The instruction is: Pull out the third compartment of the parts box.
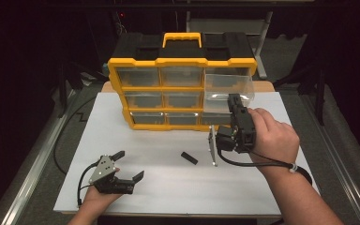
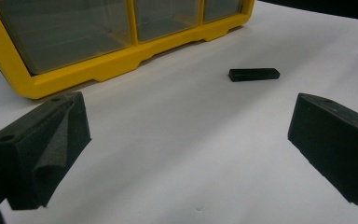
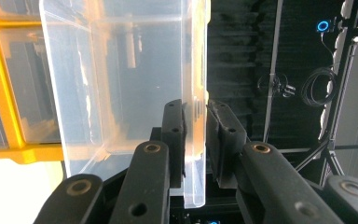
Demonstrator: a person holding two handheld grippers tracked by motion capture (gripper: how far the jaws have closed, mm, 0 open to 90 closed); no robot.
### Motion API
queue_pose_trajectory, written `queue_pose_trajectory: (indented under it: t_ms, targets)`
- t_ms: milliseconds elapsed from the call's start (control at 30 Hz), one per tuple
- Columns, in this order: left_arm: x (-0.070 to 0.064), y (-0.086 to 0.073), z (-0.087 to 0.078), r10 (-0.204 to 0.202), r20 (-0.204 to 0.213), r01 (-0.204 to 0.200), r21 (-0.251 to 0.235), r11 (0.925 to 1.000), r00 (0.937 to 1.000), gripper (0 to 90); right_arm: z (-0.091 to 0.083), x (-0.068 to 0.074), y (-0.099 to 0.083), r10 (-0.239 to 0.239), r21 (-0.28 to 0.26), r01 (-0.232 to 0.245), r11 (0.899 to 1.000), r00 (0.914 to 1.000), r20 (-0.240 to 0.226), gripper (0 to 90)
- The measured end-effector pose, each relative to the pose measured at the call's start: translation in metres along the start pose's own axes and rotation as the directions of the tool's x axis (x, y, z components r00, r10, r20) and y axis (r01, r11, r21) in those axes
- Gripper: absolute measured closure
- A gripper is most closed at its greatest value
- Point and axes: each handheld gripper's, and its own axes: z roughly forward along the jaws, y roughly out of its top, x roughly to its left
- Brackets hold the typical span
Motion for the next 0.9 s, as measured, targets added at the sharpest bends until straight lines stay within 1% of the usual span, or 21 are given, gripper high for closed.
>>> queue_pose_trajectory:
  t_ms: [500,567,600,633,767,833,900]
  targets:
    - [0.000,0.000,0.000,-0.001,-0.002,0.001,-0.001,1.0000,1.0000,0.2,-0.001,0.001,-0.001,0.000,-0.008,0.000,1.000,1.0000,0.005,79.4]
    - [0.000,0.000,0.000,-0.001,-0.001,0.001,0.001,1.0000,1.0000,0.2,-0.002,0.001,-0.001,0.003,-0.007,-0.003,1.000,1.0000,-0.001,78.8]
    - [0.000,0.000,0.000,-0.001,0.000,0.001,0.001,1.0000,1.0000,0.2,-0.002,0.001,-0.001,0.008,-0.007,-0.008,1.000,1.0000,-0.002,76.3]
    - [0.000,0.000,0.000,0.001,-0.002,-0.001,0.000,1.0000,1.0000,0.2,-0.002,0.000,-0.002,0.017,-0.012,-0.017,1.000,0.9998,-0.007,71.7]
    - [0.000,0.000,0.000,-0.002,-0.002,0.002,-0.001,1.0000,1.0000,0.2,-0.006,0.002,-0.004,0.031,-0.015,-0.032,0.999,0.9991,-0.028,61.5]
    - [0.000,0.000,0.000,-0.001,-0.002,0.001,0.000,1.0000,1.0000,0.2,-0.010,0.006,-0.005,0.041,-0.022,-0.042,0.999,0.9985,-0.034,58.7]
    - [0.000,0.000,0.000,0.000,-0.003,0.000,0.001,1.0000,1.0000,0.2,-0.013,0.010,-0.007,0.041,-0.023,-0.042,0.999,0.9983,-0.041,56.6]
